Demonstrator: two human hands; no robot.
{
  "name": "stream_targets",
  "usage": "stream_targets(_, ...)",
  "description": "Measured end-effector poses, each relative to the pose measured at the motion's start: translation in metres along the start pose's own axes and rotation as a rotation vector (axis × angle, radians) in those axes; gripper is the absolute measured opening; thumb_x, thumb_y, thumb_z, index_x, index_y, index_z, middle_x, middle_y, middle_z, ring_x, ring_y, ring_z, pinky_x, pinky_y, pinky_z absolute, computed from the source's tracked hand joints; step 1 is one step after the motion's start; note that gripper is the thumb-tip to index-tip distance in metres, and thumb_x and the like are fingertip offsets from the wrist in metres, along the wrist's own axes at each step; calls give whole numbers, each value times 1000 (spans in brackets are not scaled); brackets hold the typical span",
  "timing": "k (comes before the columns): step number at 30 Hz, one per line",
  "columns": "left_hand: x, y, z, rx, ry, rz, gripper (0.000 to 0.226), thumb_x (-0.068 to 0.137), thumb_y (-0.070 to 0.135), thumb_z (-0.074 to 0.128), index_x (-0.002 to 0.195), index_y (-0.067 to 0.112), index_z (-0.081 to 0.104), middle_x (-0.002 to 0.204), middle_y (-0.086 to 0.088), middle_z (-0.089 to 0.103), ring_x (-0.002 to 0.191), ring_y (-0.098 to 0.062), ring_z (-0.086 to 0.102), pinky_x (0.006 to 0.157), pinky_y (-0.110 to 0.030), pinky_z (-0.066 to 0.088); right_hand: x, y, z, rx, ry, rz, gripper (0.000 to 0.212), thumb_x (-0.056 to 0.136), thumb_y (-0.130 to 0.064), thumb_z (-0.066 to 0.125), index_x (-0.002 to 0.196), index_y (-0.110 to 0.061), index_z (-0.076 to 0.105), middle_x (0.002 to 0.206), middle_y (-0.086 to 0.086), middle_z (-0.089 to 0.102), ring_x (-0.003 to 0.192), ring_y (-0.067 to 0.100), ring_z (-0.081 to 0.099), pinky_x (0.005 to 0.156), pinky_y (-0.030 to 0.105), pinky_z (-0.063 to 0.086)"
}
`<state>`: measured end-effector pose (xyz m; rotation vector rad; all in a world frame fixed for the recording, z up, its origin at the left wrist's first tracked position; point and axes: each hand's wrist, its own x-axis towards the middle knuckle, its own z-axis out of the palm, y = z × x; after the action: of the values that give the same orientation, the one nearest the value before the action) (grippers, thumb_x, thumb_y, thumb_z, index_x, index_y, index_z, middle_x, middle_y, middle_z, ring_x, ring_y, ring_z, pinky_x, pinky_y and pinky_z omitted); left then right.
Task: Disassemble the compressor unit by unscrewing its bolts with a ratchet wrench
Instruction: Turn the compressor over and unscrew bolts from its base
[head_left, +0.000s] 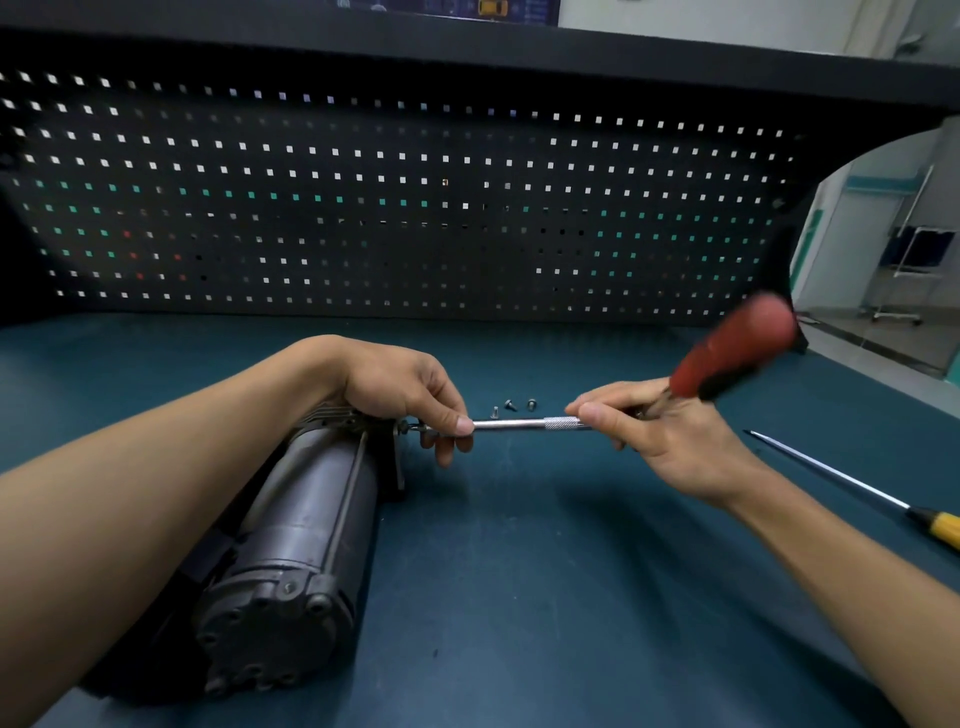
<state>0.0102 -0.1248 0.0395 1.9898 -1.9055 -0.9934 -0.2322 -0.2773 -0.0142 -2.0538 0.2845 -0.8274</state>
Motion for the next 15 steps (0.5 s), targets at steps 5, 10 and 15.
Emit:
stream_targets(5,-1,1,0,13,16,-5,20,97,28,59,100,15,74,84,5,75,80,-9,59,74,-11,43,0,2,-7,-123,-72,-66,14,81,-37,75,83,-25,82,101,-12,76,96,4,70,81,12,47)
stream_targets(10,-1,1,1,26,44,-7,15,95,30,63,93,19,74,76,7,73,73,-6,59,68,-9,40,0,2,-1,-68,-20,36,31,79,-51,71,84,-23,82,74,-8,72,62,-1,59,59,11,44)
stream_targets(15,0,1,2,18,42,-13,11,91,32,68,89,24,75,74,8,71,72,-5,57,69,-12,41,3,-6,6,179,91,358,56,74,-65,63,82,-11,75,84,5,78,41,11,45,34,18,27)
